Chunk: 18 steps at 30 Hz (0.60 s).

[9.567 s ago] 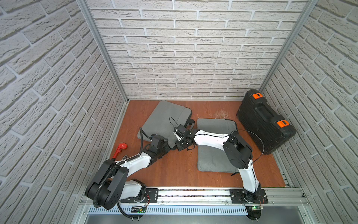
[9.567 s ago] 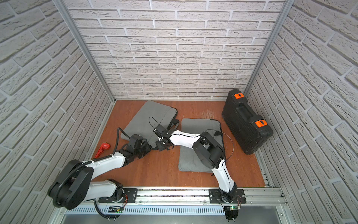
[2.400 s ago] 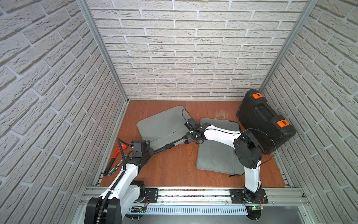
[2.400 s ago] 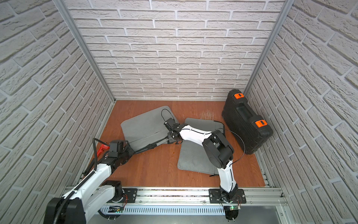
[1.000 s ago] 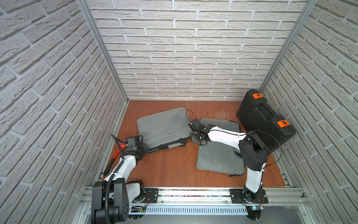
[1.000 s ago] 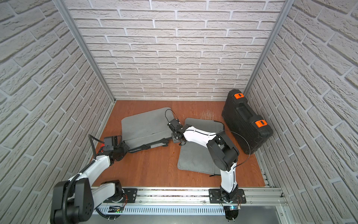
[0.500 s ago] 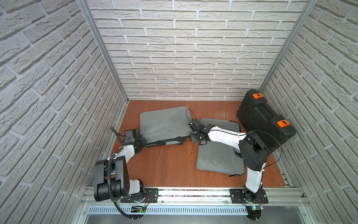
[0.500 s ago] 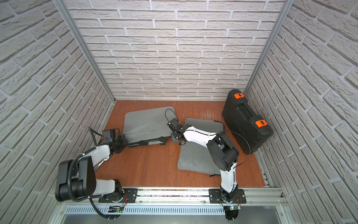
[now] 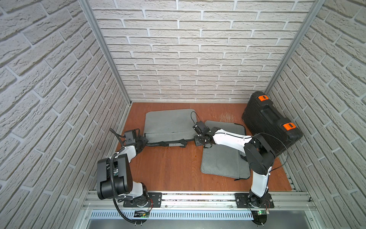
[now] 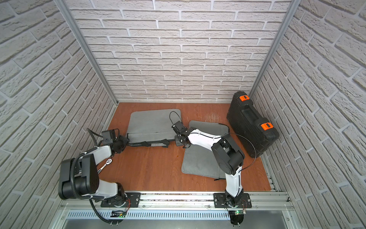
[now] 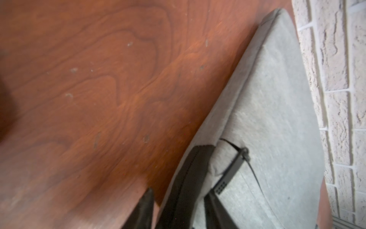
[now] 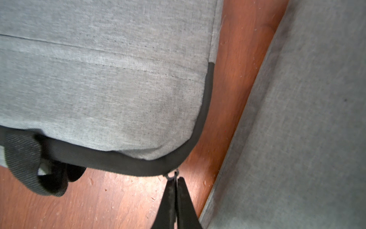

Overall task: Open the zippered laptop bag and take out the laptop
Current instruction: Adjust the zippered laptop bag at the center of the board.

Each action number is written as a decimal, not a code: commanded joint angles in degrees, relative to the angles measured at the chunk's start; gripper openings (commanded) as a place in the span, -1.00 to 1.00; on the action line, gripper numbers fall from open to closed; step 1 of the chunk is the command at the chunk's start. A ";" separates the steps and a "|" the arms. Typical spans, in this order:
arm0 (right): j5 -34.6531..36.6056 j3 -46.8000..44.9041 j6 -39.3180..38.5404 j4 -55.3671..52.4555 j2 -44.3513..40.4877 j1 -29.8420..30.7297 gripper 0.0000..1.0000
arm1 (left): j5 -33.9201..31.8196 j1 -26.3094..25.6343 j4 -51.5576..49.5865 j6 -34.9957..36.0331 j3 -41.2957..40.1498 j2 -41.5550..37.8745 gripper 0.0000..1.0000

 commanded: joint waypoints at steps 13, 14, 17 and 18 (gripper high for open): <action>-2.31 -1.70 1.37 0.80 -0.57 1.98 -0.89 | -0.21 -4.48 -10.98 -3.40 -4.12 -21.00 0.96; -2.53 -1.89 1.53 1.05 -0.68 2.26 -0.89 | -1.40 -6.61 -11.82 -3.92 -4.18 -21.99 0.96; -3.45 -2.55 2.16 2.04 -1.10 2.89 -0.89 | -4.88 -13.75 -12.58 -5.67 -4.49 -23.25 0.96; -3.87 -2.80 2.48 2.50 -1.26 3.23 -0.89 | -6.08 -16.57 -12.49 -6.53 -4.49 -23.01 0.96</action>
